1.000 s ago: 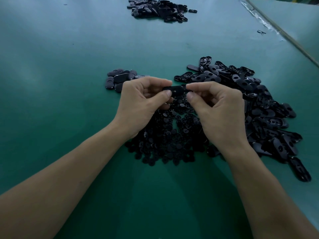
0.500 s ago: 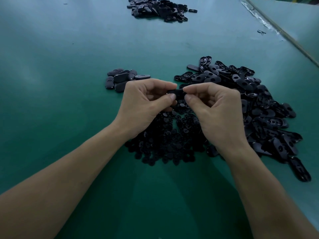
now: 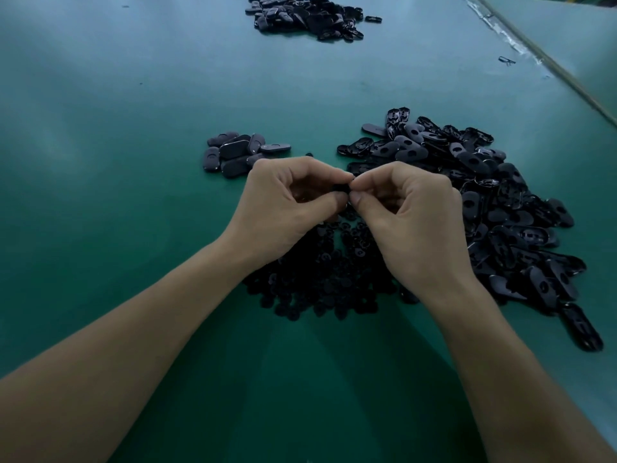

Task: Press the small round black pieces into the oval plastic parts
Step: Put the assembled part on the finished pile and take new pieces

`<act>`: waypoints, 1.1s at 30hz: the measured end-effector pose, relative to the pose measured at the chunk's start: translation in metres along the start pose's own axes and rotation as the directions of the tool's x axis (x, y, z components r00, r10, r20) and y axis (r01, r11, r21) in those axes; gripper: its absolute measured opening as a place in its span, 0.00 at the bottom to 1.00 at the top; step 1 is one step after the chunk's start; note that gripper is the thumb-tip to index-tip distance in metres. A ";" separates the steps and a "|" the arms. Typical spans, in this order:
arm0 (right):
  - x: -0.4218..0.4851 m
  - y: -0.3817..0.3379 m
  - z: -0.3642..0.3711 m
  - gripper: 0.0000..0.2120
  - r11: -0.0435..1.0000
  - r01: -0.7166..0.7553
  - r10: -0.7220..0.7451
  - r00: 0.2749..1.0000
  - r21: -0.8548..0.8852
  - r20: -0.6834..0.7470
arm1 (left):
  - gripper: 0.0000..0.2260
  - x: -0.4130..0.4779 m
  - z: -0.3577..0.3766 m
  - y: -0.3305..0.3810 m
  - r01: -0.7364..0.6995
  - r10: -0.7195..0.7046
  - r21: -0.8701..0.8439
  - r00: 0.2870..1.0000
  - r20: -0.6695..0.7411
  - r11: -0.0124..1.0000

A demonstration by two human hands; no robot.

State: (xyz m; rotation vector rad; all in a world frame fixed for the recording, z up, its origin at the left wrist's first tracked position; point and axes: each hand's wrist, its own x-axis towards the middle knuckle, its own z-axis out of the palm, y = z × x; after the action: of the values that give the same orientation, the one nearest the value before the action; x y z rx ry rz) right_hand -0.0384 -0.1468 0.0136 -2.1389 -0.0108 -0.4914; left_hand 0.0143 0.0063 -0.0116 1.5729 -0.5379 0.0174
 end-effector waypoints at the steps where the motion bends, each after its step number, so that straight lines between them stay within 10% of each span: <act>1: 0.000 0.000 0.000 0.10 1.000 0.000 0.000 1.000 -0.004 -0.002 | 0.12 0.000 0.000 0.001 -0.008 0.008 0.012 1.000 0.001 1.000; 33: 0.002 0.008 0.001 0.06 0.999 0.009 -0.010 1.000 0.051 0.029 | 0.10 0.003 -0.003 -0.005 0.064 -0.066 -0.057 0.997 -0.033 0.996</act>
State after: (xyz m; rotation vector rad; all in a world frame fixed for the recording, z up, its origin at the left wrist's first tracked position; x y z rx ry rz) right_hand -0.0342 -0.1509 0.0074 -2.0967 -0.0500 -0.4603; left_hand 0.0191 0.0078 -0.0151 1.5318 -0.4563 -0.0193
